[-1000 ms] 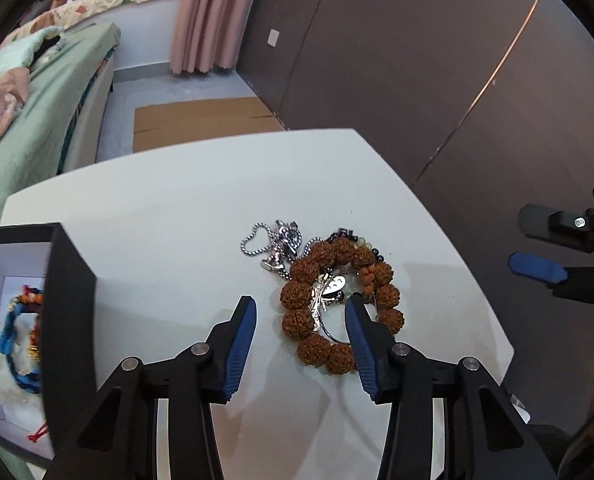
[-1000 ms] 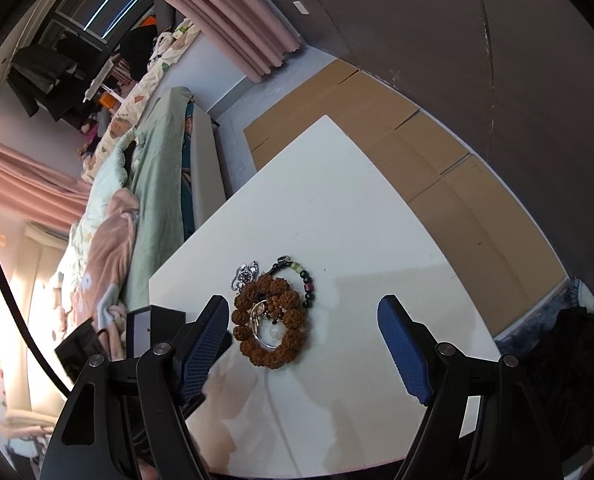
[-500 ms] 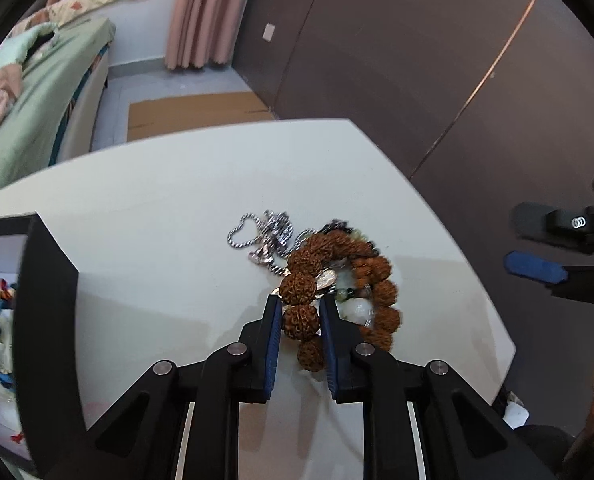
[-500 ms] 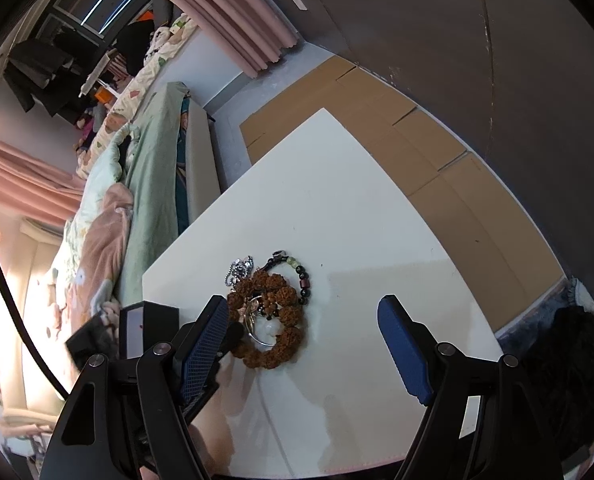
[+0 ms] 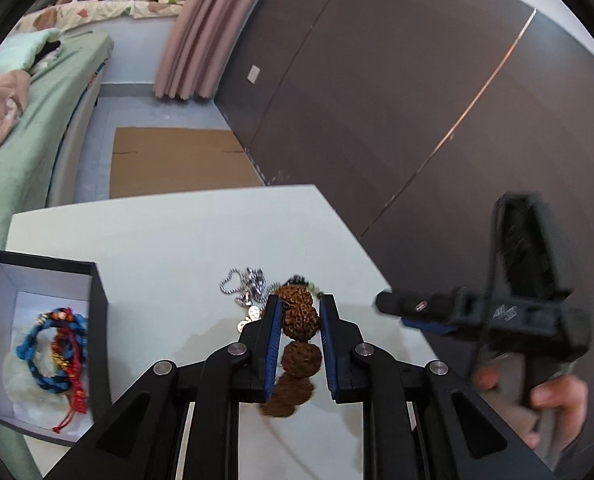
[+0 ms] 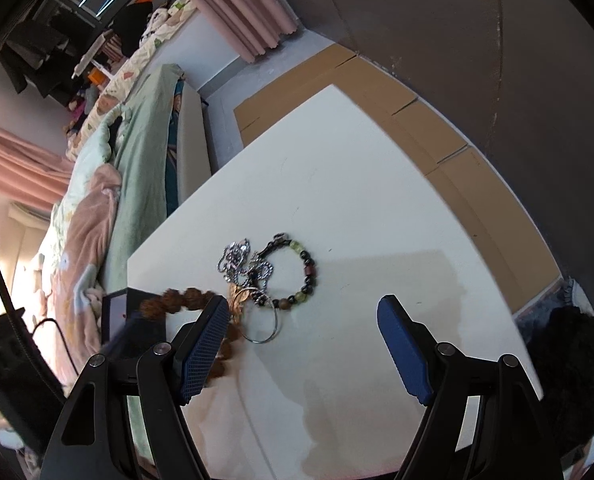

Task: Organize jewelry
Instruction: 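Carry the brown bead bracelet into the black box and open the left tool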

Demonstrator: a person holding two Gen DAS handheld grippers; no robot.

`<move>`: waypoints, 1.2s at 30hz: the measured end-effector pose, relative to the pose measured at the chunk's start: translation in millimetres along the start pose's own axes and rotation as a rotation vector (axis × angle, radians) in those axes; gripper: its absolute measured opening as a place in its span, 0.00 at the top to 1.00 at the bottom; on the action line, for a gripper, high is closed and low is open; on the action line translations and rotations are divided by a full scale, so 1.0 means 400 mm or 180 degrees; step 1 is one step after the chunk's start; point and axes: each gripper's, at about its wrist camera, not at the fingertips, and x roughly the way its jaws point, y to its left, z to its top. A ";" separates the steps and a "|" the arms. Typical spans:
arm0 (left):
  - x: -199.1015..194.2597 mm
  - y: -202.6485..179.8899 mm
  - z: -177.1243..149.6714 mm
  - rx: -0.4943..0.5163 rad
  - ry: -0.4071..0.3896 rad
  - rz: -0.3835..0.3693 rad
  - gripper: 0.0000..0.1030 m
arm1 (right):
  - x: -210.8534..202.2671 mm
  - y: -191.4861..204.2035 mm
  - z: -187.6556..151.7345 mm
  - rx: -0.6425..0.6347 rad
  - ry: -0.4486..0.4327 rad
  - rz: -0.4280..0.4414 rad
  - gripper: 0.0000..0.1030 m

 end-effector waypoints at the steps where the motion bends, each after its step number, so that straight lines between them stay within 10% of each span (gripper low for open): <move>1: -0.014 0.006 0.006 -0.0024 -0.0044 -0.0004 0.81 | 0.009 0.008 -0.003 -0.0019 0.0023 -0.0001 0.25; 21: -0.161 0.154 0.033 -0.0348 -0.0379 0.0145 0.81 | 0.177 0.153 -0.054 -0.0474 0.0453 -0.0467 0.36; 36: -0.256 0.202 0.022 -0.0456 -0.0548 0.0162 0.81 | 0.238 0.283 -0.098 -0.1192 0.0219 -0.1313 0.42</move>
